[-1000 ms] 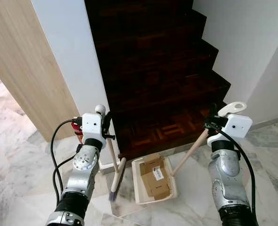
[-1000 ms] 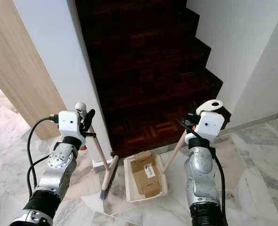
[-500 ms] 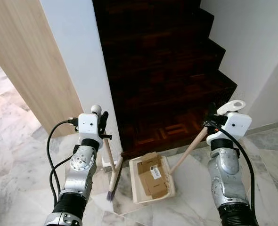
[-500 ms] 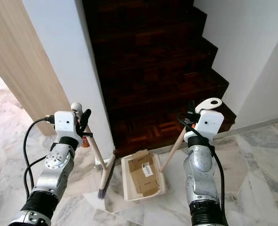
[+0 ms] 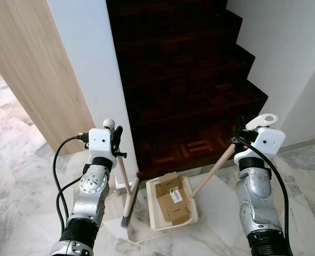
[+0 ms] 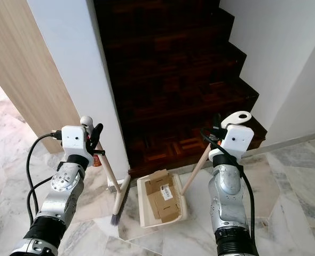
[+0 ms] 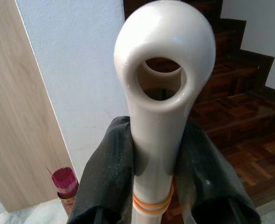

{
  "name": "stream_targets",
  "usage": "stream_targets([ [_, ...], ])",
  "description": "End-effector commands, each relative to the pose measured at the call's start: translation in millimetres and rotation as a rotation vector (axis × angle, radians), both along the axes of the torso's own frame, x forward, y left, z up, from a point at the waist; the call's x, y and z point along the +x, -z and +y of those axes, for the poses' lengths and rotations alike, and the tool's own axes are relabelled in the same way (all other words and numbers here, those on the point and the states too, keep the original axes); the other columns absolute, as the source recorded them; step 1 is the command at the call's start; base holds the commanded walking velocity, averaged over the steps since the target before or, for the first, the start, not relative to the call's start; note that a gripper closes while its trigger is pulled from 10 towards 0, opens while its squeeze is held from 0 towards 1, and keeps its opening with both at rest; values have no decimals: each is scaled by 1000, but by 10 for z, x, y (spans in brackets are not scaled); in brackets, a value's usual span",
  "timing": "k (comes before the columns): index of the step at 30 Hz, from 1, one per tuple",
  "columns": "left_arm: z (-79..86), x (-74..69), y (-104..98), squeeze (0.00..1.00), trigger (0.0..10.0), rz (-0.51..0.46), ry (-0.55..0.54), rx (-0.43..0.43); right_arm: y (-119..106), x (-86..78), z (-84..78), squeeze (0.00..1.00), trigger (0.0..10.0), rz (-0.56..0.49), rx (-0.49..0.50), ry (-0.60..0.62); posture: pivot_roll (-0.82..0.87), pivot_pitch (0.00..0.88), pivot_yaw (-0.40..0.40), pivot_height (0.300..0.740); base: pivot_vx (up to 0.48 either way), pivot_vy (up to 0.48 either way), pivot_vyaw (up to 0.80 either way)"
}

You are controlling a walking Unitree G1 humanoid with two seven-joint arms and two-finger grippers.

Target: Sweep floor

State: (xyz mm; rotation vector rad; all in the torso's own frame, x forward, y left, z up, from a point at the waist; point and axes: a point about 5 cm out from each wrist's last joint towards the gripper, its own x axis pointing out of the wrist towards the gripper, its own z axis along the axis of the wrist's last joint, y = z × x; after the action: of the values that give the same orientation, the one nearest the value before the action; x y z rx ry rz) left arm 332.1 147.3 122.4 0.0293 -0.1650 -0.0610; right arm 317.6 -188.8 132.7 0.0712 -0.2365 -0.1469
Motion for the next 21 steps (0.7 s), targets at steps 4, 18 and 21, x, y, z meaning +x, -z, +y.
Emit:
stream_targets([
  [4, 21, -3, -80, 0, 10000, -33, -14, 5, -121, 37, 25, 0, 10000, -57, 14, -10, -78, 0, 62, 740, 0, 361, 0],
  [18, -1, -15, -60, 0, 10000, -22, -6, 4, -119, 28, 53, 0, 10000, -61, 5, -19, -79, 0, 61, 740, 0, 351, 286],
  [21, -3, -16, -60, 0, 10000, -21, -4, 3, -120, 28, 53, 0, 10000, -60, 0, -19, -78, 0, 61, 740, 0, 352, 0],
])
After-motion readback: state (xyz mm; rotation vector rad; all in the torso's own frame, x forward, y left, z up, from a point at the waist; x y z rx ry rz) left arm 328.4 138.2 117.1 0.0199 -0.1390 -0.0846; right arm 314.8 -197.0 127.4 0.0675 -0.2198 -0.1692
